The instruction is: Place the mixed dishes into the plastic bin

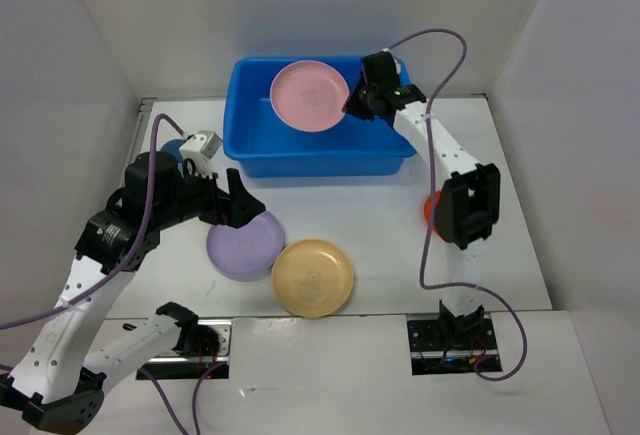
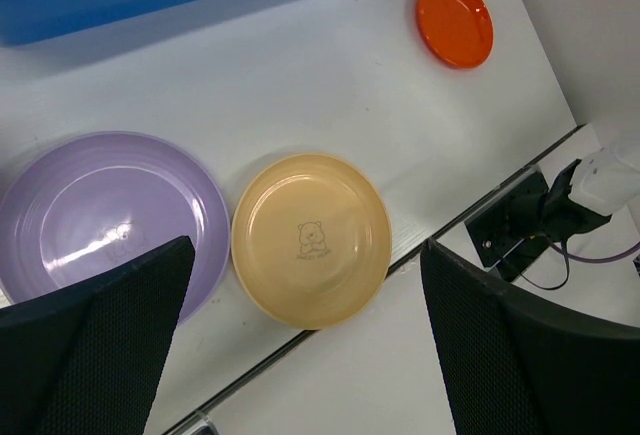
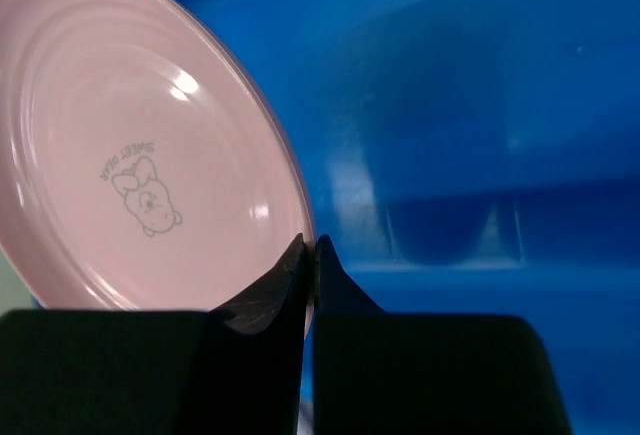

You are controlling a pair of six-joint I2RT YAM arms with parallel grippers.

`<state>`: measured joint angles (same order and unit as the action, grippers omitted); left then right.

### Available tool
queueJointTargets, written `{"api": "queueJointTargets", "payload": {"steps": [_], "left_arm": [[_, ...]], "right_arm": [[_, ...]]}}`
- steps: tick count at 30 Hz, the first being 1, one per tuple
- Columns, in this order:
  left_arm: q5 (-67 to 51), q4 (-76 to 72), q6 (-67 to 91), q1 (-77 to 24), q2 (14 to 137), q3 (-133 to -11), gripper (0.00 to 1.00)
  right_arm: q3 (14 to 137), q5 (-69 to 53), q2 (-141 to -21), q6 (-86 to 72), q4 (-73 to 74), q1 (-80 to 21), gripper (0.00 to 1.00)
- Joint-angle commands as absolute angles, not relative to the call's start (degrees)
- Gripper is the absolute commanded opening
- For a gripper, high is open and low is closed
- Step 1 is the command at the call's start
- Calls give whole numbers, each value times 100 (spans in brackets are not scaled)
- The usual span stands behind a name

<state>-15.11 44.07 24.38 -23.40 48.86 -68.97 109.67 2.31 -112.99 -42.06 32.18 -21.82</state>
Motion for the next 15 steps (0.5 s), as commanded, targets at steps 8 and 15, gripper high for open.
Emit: {"api": "queueJointTargets", "payload": {"steps": [8, 15], "left_arm": [[-1538, 4368, 2593, -2320, 4711, -6636, 100], [-1538, 4368, 2646, -2320, 4658, -6636, 100]], "right_arm": [[13077, 378, -13207, -3946, 3998, -2004, 0], [13438, 501, -13807, -3894, 4377, -2004, 0]]}}
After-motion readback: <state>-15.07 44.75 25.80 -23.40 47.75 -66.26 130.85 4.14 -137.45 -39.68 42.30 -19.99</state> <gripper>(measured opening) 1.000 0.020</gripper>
